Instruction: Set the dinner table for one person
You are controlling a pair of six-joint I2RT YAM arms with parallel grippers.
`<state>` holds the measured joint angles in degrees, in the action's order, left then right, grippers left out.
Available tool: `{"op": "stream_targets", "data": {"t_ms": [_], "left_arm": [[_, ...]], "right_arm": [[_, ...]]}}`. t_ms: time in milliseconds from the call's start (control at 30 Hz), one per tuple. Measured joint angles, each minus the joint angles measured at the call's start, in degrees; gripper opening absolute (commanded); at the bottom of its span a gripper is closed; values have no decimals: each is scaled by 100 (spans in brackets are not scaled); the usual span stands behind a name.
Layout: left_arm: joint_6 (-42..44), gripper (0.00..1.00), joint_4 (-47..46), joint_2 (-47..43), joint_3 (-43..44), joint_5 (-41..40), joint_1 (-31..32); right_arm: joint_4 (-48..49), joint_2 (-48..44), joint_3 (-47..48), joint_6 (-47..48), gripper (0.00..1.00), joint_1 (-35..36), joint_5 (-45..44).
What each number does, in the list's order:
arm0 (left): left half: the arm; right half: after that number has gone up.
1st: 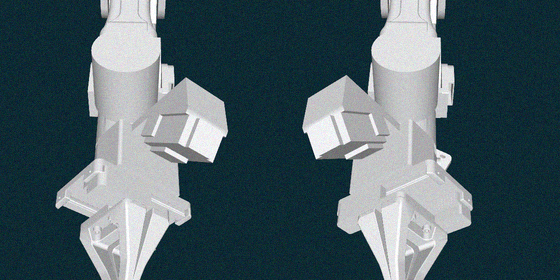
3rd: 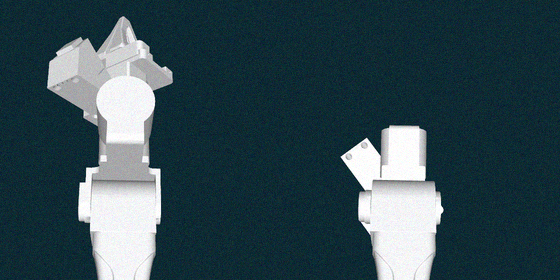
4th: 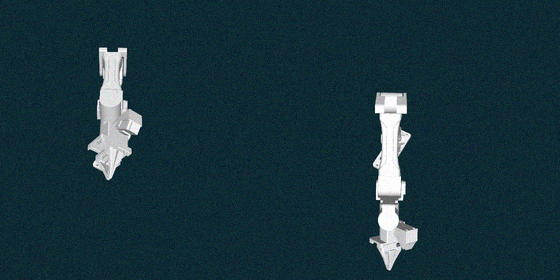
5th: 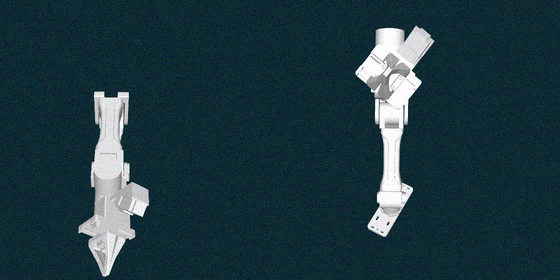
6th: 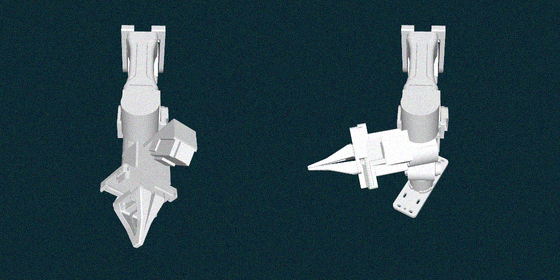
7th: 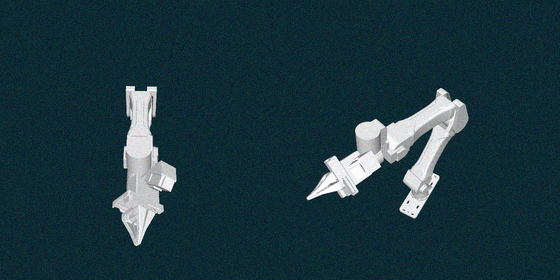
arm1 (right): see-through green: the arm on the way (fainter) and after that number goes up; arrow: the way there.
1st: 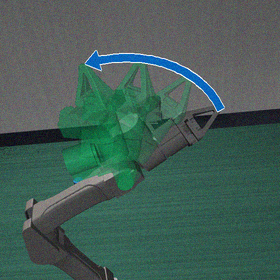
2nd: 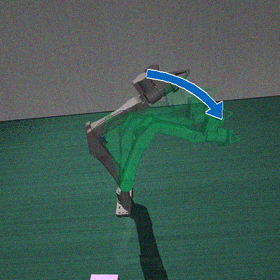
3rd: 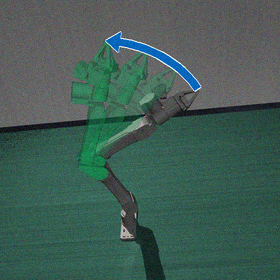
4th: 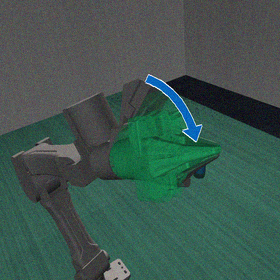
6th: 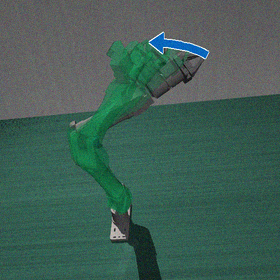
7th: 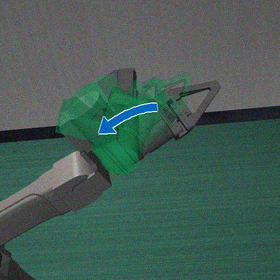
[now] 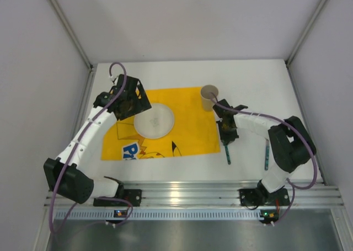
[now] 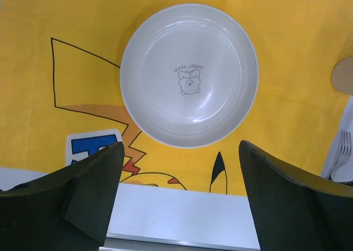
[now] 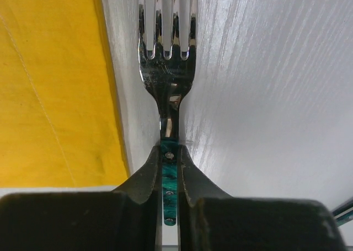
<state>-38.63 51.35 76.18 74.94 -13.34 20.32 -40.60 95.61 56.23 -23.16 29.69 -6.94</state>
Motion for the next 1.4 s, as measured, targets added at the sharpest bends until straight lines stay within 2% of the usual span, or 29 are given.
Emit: {"op": "stream_targets", "data": {"t_ms": [200, 333, 433, 600, 767, 1033, 1400], "left_arm": [[116, 87, 9, -13, 72, 35, 0], [264, 87, -39, -131, 46, 181, 17], [435, 87, -221, -422, -103, 490, 72], [693, 89, -688, -909, -444, 1438, 339], [713, 89, -1248, -986, -470, 2173, 955], [682, 88, -1893, -177, 448, 2297, 2098], [584, 85, -2302, 452, 470, 2295, 2809]], "right_arm": [[-96, -74, 11, -37, 0, 37, -90], [-905, -254, 411, -98, 0, 201, -297], [-1528, -619, 1257, -199, 0, 426, -302], [-2236, -1091, 3353, -437, 0, 896, -223], [-2608, -1180, 4450, -680, 0, 966, -175], [-2844, -754, 4743, -938, 0, 960, 105], [-2979, -660, 5263, -1106, 0, 957, 455]]}}
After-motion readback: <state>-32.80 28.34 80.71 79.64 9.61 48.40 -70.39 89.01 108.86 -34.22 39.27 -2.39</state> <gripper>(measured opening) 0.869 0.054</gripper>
